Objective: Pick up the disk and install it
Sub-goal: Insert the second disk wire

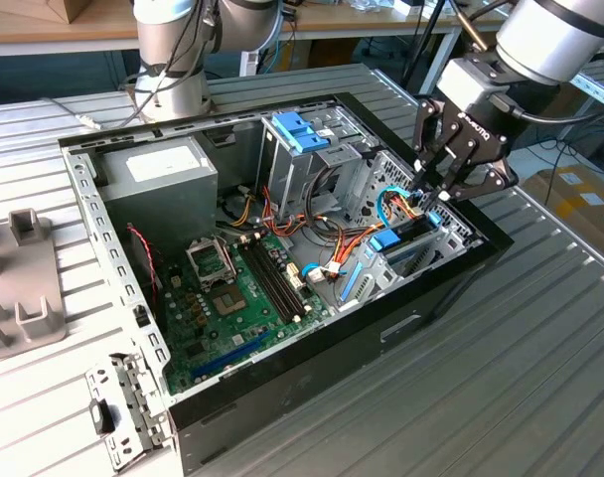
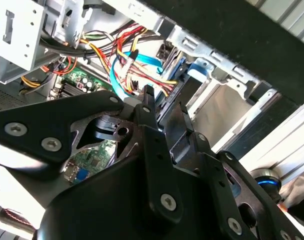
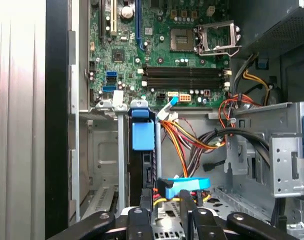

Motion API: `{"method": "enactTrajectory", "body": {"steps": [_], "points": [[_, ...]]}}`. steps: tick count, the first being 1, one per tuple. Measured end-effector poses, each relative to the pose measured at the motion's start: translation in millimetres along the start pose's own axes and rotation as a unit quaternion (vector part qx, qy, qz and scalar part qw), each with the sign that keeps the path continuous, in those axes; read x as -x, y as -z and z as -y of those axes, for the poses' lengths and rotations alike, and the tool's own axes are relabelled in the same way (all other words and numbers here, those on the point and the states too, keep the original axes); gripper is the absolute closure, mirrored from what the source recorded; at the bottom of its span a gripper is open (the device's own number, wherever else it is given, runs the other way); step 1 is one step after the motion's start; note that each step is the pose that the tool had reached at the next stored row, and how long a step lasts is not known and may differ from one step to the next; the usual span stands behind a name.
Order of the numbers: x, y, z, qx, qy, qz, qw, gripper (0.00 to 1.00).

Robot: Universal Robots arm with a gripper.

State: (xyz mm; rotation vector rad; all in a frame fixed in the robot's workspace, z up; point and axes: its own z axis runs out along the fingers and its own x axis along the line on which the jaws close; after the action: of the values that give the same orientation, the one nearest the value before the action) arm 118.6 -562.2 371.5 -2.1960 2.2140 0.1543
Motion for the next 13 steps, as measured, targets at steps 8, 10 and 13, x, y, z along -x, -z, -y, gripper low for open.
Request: {"method": "enactTrajectory", "body": {"steps": [8, 10, 13], "points": [[-3.9, -3.5, -4.7, 0.0, 0.0, 0.0002, 1.0, 0.64], [-4.0, -3.5, -4.7, 0.0, 0.0, 0.0002, 1.0, 0.64], [-4.0, -3.5, -4.7, 0.0, 0.0, 0.0002, 1.0, 0.78]]}}
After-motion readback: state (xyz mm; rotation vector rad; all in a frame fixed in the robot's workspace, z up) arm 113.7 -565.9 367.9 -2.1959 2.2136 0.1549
